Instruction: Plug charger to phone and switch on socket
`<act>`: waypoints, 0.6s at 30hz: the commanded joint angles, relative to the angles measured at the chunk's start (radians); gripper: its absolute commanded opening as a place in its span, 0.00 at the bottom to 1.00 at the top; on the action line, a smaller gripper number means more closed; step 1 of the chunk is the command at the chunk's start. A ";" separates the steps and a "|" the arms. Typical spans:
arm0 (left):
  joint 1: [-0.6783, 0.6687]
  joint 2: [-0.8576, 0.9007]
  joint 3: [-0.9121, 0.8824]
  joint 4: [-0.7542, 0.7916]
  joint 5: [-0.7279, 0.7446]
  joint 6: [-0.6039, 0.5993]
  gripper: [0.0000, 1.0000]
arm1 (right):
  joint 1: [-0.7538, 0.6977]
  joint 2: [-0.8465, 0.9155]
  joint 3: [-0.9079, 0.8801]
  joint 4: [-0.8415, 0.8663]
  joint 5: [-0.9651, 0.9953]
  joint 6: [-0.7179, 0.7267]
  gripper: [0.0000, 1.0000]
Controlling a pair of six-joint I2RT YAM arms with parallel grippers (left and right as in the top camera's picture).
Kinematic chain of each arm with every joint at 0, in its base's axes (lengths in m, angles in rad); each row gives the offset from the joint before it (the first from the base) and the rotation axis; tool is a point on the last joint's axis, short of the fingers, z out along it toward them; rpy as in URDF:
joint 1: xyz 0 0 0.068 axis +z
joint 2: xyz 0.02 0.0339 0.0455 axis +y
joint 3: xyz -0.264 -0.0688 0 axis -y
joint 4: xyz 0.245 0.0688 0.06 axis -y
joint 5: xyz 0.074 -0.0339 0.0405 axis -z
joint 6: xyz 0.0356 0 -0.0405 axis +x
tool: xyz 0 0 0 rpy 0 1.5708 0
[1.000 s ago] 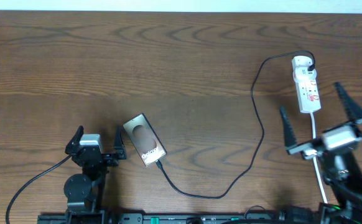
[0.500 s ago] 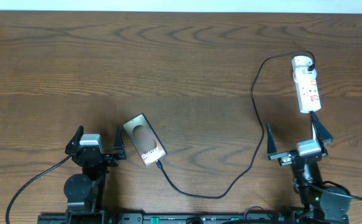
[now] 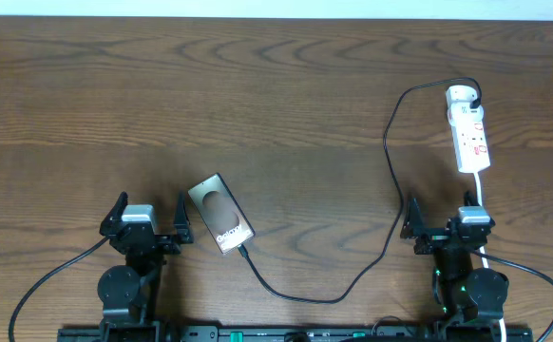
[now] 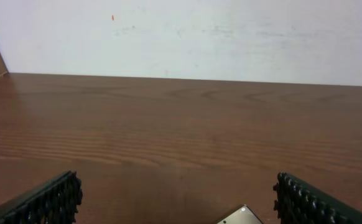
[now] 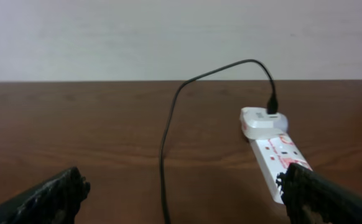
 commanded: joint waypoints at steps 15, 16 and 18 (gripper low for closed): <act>-0.002 -0.006 -0.023 -0.024 0.020 0.014 0.98 | 0.015 -0.007 -0.001 -0.012 0.059 -0.038 0.99; -0.002 -0.006 -0.022 -0.024 0.020 0.013 0.98 | 0.015 -0.007 -0.001 -0.012 0.058 -0.037 0.99; -0.002 -0.006 -0.022 -0.024 0.020 0.013 0.98 | 0.015 -0.007 -0.001 -0.012 0.058 -0.037 0.99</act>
